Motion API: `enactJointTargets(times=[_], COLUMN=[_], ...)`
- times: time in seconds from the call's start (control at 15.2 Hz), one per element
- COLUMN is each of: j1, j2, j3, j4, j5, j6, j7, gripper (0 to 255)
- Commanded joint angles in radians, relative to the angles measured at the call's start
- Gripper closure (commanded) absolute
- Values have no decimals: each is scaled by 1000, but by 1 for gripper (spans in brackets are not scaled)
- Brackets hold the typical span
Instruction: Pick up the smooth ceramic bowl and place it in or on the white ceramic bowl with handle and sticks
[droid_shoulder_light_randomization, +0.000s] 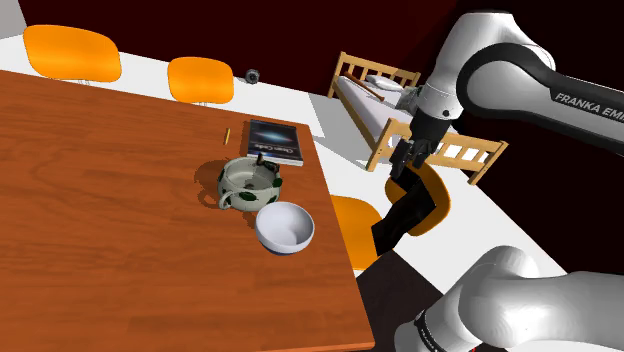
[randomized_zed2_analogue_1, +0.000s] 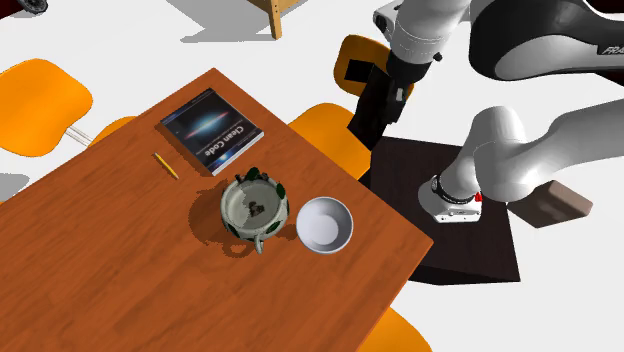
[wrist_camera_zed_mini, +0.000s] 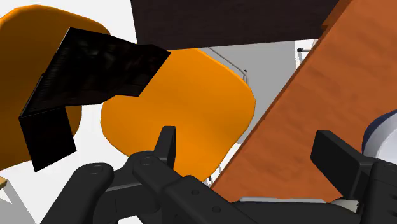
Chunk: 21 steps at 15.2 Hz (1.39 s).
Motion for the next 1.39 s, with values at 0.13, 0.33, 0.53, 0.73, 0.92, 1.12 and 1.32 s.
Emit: enactJointTargets(times=[0.13, 0.33, 0.53, 0.73, 0.92, 1.12, 1.32], j1=[15, 37, 58, 77, 93, 107, 114], j2=[31, 86, 151, 225, 307, 395, 449], j3=[28, 71, 114, 156, 198, 239, 261], j4=[-13, -24, -24, -13, 8, 41, 52], j5=[30, 73, 111, 144, 171, 189, 195], j6=[41, 105, 171, 236, 300, 360, 406], j7=[37, 90, 141, 191, 239, 287, 314], gripper=[0, 0, 0, 0, 0, 0, 0])
